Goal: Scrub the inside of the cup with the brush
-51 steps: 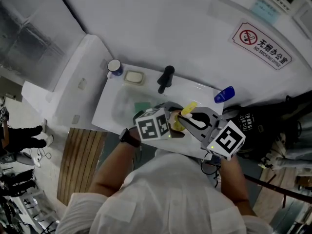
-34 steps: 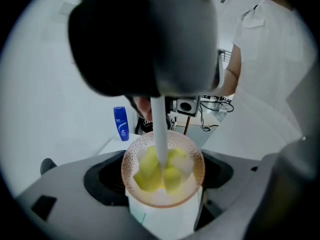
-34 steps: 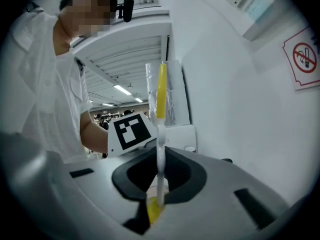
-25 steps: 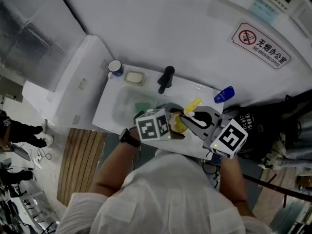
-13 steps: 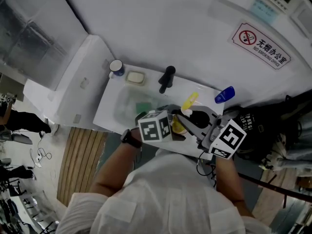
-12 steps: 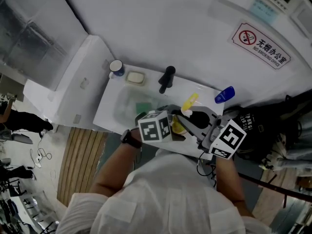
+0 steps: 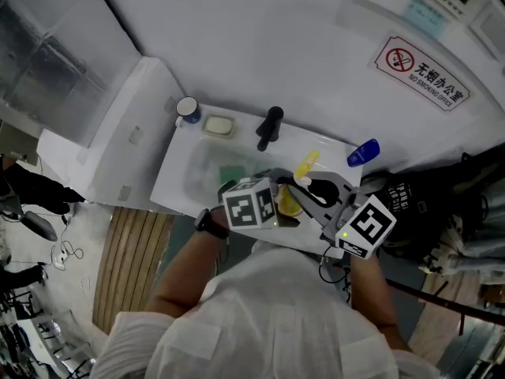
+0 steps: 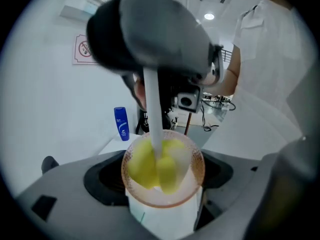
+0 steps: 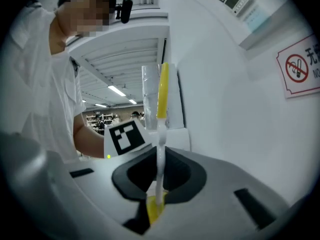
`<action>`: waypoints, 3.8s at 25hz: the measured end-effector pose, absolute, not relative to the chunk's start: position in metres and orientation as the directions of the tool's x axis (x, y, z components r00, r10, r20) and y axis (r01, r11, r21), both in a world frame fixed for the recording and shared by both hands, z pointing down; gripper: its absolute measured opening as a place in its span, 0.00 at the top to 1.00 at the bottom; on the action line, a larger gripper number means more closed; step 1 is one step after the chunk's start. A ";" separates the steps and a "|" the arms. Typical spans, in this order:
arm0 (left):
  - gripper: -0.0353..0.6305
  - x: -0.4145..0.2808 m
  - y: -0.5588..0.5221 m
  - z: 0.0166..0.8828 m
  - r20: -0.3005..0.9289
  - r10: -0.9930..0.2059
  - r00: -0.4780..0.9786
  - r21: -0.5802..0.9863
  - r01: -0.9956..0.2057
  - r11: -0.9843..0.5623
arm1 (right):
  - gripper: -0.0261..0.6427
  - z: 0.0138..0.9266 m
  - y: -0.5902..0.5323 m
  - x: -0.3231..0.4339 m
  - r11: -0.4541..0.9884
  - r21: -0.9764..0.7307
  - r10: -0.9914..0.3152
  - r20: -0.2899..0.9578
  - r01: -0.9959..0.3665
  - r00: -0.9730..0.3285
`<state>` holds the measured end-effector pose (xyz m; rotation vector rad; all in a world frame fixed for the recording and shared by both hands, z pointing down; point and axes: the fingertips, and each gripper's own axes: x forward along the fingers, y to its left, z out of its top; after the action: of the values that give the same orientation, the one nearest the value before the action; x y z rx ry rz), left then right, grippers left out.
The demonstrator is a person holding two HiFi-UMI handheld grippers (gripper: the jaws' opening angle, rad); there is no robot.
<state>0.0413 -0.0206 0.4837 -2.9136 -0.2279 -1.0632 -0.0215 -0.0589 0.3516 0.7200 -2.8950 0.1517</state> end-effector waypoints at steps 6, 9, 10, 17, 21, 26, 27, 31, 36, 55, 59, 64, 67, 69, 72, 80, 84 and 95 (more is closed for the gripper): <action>0.37 0.039 -0.023 0.483 0.641 0.121 0.758 0.020 0.142 -0.990 | 0.93 0.304 -0.067 -0.009 0.868 -0.070 -0.490 0.043 -0.492 -0.871; 0.37 0.039 -0.023 0.482 0.646 0.125 0.753 0.017 0.149 -0.989 | 0.93 0.313 -0.068 -0.014 0.861 -0.105 -0.498 0.032 -0.498 -0.867; 0.37 0.039 -0.023 0.482 0.647 0.127 0.752 0.018 0.152 -0.988 | 0.93 0.320 -0.068 -0.017 0.859 -0.119 -0.498 0.040 -0.499 -0.867; 0.37 0.041 -0.020 0.482 0.646 0.140 0.750 0.027 0.161 -0.987 | 0.93 0.360 -0.067 -0.030 0.843 -0.188 -0.492 0.109 -0.504 -0.864; 0.37 0.041 -0.021 0.482 0.642 0.138 0.754 0.031 0.155 -0.987 | 0.93 0.352 -0.070 -0.023 0.825 -0.227 -0.517 0.067 -0.518 -0.853; 0.37 0.036 -0.023 0.485 0.655 0.130 0.744 0.024 0.151 -0.988 | 0.93 0.309 -0.071 -0.011 0.837 -0.246 -0.510 -0.025 -0.489 -0.860; 0.37 0.036 -0.023 0.484 0.654 0.129 0.745 0.025 0.149 -0.989 | 0.93 0.305 -0.071 -0.010 0.841 -0.254 -0.502 -0.036 -0.478 -0.864; 0.37 0.036 -0.021 0.484 0.660 0.132 0.740 0.021 0.157 -0.987 | 0.93 0.313 -0.070 -0.010 0.837 -0.301 -0.489 -0.033 -0.458 -0.872; 0.37 0.033 -0.018 0.488 0.672 0.140 0.728 0.024 0.168 -0.986 | 0.93 0.341 -0.069 -0.019 0.827 -0.313 -0.483 0.033 -0.468 -0.875; 0.37 0.036 -0.020 0.497 0.690 0.143 0.710 0.028 0.170 -0.985 | 0.93 0.333 -0.064 -0.022 0.878 -0.099 -0.429 0.269 -0.468 -0.863; 0.37 0.038 -0.019 0.496 0.686 0.150 0.712 0.028 0.180 -0.983 | 0.93 0.364 -0.060 -0.031 0.878 -0.109 -0.405 0.348 -0.466 -0.845; 0.37 0.036 -0.016 0.503 0.696 0.161 0.700 0.034 0.192 -0.981 | 0.93 0.396 -0.060 -0.030 0.856 -0.137 -0.427 0.357 -0.499 -0.831; 0.37 0.038 -0.016 0.506 0.698 0.164 0.697 0.036 0.195 -0.980 | 0.93 0.402 -0.063 -0.028 0.843 -0.137 -0.454 0.334 -0.519 -0.826; 0.37 0.041 -0.018 0.508 0.698 0.165 0.697 0.036 0.196 -0.980 | 0.93 0.403 -0.065 -0.025 0.831 -0.131 -0.482 0.313 -0.540 -0.818; 0.37 0.048 -0.025 0.512 0.689 0.156 0.707 0.036 0.182 -0.983 | 0.93 0.400 -0.069 -0.014 0.811 -0.105 -0.530 0.286 -0.576 -0.799; 0.37 0.076 -0.041 0.540 0.718 0.170 0.675 0.032 0.212 -0.977 | 0.93 0.362 -0.088 0.055 0.694 -0.142 -0.696 0.122 -0.706 -0.708; 0.37 0.091 -0.059 0.552 0.733 0.169 0.659 0.025 0.223 -0.974 | 0.93 0.344 -0.091 0.090 0.629 -0.111 -0.768 0.067 -0.770 -0.637; 0.37 0.138 -0.125 0.588 0.729 0.049 0.683 -0.045 0.120 -0.992 | 0.93 0.336 -0.100 0.190 0.431 -0.049 -0.899 0.068 -0.901 -0.433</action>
<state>0.1376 -0.1253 0.5880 -2.7988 -0.1414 -1.2090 0.1902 -0.1005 0.3356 1.6548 -2.6306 0.1210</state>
